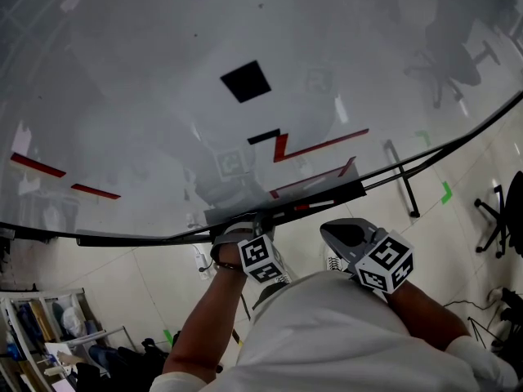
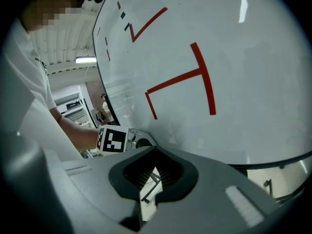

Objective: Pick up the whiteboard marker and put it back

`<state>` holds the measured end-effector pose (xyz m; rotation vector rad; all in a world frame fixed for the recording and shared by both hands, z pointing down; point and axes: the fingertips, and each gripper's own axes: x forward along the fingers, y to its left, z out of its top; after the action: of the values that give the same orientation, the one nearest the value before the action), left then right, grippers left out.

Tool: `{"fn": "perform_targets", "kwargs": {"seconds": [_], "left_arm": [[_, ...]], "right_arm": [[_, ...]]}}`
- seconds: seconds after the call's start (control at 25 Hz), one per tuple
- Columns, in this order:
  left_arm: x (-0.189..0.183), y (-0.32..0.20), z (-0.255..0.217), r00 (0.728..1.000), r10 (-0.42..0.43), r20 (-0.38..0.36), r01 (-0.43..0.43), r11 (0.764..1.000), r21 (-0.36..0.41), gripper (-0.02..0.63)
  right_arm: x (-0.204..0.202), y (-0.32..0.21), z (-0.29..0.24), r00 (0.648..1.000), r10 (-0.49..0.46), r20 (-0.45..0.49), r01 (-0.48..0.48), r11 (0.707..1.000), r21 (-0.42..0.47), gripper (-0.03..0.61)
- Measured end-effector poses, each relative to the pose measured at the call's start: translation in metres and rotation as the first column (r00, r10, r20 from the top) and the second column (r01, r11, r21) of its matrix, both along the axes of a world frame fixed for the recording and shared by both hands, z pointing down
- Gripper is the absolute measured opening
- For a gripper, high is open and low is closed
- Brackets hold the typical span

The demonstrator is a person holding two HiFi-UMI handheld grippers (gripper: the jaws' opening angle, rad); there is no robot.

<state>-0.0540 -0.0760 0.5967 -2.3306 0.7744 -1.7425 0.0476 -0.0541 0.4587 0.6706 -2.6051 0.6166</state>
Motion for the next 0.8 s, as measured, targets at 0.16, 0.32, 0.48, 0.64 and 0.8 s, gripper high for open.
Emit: {"fn": "perform_targets", "kwargs": {"seconds": [0.16,0.32,0.48,0.64,0.8], "left_arm": [[-0.003,0.001,-0.005,0.999,-0.032,-0.027,0.032,0.999,0.006,0.054],[-0.002,0.005,-0.019,0.99,-0.087,-0.115,0.089,0.996,0.006,0.053],[0.001,0.008,-0.04,0.937,-0.195,-0.29,0.194,0.98,-0.03,0.053],[0.002,0.011,-0.061,0.846,-0.288,-0.448,0.284,0.956,-0.08,0.053],[0.007,0.011,-0.079,0.742,-0.345,-0.575,0.327,0.935,-0.14,0.052]], "right_arm": [[-0.001,0.0,0.0,1.0,0.0,0.004,0.0,1.0,-0.002,0.002],[-0.004,0.001,0.001,1.0,-0.005,0.007,0.005,1.0,-0.005,0.002],[-0.007,0.0,0.001,1.0,-0.011,0.011,0.011,1.0,-0.002,0.002],[-0.007,0.0,0.0,1.0,-0.007,0.019,0.007,1.0,-0.005,0.002],[-0.008,0.001,0.0,1.0,-0.009,0.024,0.009,1.0,-0.007,0.002]]}}
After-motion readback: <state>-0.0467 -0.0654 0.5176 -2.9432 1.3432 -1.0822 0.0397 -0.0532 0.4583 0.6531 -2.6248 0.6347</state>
